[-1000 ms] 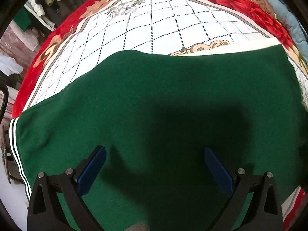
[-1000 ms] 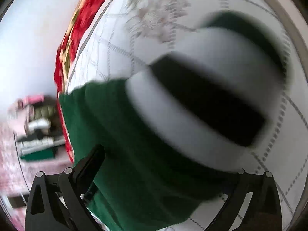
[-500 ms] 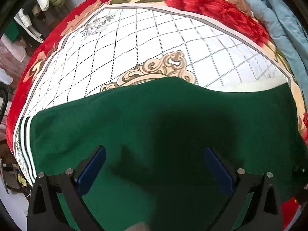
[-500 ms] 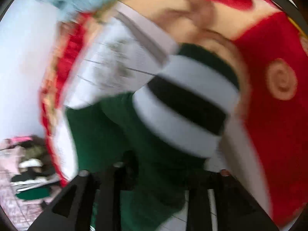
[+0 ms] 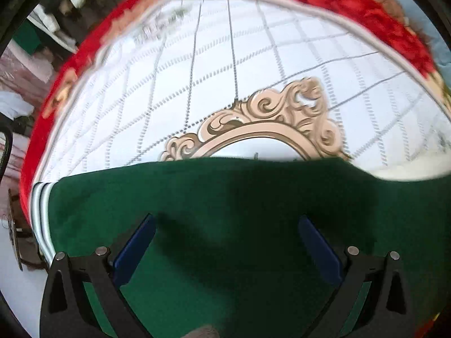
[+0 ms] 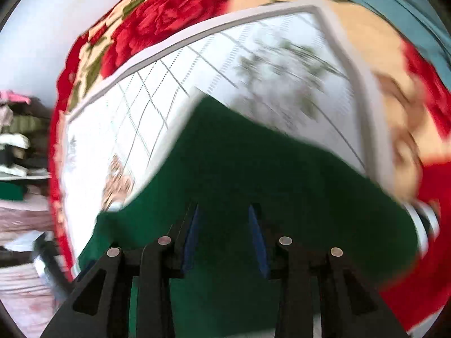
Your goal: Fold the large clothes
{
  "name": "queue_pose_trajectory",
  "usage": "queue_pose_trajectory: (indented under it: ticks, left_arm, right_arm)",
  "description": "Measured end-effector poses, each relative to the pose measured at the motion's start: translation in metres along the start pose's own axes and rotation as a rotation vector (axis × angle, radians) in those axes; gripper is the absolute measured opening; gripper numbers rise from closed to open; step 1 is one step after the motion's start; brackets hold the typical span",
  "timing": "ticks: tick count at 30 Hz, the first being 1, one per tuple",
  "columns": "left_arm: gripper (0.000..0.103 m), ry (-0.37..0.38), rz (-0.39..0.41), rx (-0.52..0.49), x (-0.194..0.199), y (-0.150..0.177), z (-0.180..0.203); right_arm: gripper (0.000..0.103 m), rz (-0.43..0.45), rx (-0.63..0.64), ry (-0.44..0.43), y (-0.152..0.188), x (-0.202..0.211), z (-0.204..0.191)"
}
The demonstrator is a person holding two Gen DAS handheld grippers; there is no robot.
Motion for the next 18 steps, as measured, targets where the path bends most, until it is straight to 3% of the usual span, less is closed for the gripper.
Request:
queue_pose_trajectory:
  ticks: [2, 4, 9, 14, 16, 18]
  left_arm:
    - [0.103, 0.024, -0.031, 0.02, -0.012, -0.006, 0.0]
    - [0.103, 0.057, -0.041, 0.041, -0.022, -0.012, -0.002]
    - [0.103, 0.076, -0.035, 0.051, -0.001, -0.003, -0.015]
    - [0.103, 0.067, 0.002, -0.018, 0.036, 0.058, -0.038]
    - [0.103, 0.026, -0.039, -0.043, 0.023, 0.084, -0.042]
    - [0.103, -0.039, -0.107, -0.06, -0.006, 0.1, -0.045]
  right_arm:
    - [0.037, -0.035, 0.017, 0.074, -0.026, -0.033, 0.001]
    - [0.037, -0.065, -0.021, 0.047, -0.045, -0.058, 0.006]
    - [0.037, -0.13, -0.052, 0.024, -0.05, -0.042, 0.009]
    - [0.04, -0.15, 0.111, -0.05, 0.021, 0.005, -0.023]
    - [0.04, -0.24, 0.177, -0.054, 0.072, -0.01, -0.029]
    - [0.04, -0.333, 0.198, 0.003, 0.107, -0.039, -0.029]
Point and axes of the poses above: each gripper's, at about its wrist camera, not at the fingertips, and x roughly against the way its jaws point, z to its right, y to its underside, the point moved 9 cm from there along -x, roughly the way its jaws point, and after that the axes turned 14 degrees about -z, right-handed, at the moved point
